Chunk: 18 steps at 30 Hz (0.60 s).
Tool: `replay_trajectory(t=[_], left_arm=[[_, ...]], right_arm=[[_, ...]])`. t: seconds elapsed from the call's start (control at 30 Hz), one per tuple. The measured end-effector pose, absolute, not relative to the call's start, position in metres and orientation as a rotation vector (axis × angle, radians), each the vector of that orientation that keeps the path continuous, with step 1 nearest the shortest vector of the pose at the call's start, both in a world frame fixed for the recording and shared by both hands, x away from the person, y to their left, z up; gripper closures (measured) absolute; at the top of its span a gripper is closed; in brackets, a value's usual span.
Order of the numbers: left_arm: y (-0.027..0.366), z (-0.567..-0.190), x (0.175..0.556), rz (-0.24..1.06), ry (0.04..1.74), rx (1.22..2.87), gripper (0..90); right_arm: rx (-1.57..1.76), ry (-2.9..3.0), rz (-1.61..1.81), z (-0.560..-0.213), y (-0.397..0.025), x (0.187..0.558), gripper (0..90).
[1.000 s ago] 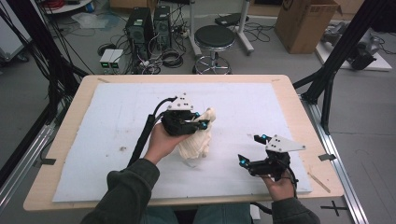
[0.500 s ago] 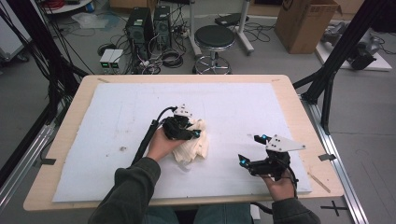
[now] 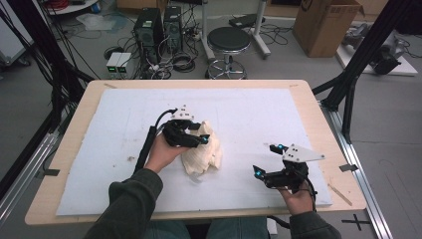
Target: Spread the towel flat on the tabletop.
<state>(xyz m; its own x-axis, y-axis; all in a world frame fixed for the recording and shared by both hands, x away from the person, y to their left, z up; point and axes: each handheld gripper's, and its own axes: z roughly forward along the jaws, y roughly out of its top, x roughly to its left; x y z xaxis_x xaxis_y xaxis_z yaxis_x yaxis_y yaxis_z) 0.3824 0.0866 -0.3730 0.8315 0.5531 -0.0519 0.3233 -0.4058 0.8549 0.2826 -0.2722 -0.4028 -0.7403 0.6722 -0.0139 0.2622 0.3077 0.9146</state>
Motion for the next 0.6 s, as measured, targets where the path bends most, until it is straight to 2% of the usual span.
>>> replay_trajectory(t=[0.27,0.6], left_arm=[[0.112,-0.363,0.352,0.332,0.614,1.981,39.6],[0.118,-0.393,0.316,0.303,0.635,1.999,41.5]], right_arm=[[0.834,2.205,1.420,-0.404,-0.268,0.284,6.6],[0.824,2.272,1.437,-0.400,-0.258,0.296,6.6]])
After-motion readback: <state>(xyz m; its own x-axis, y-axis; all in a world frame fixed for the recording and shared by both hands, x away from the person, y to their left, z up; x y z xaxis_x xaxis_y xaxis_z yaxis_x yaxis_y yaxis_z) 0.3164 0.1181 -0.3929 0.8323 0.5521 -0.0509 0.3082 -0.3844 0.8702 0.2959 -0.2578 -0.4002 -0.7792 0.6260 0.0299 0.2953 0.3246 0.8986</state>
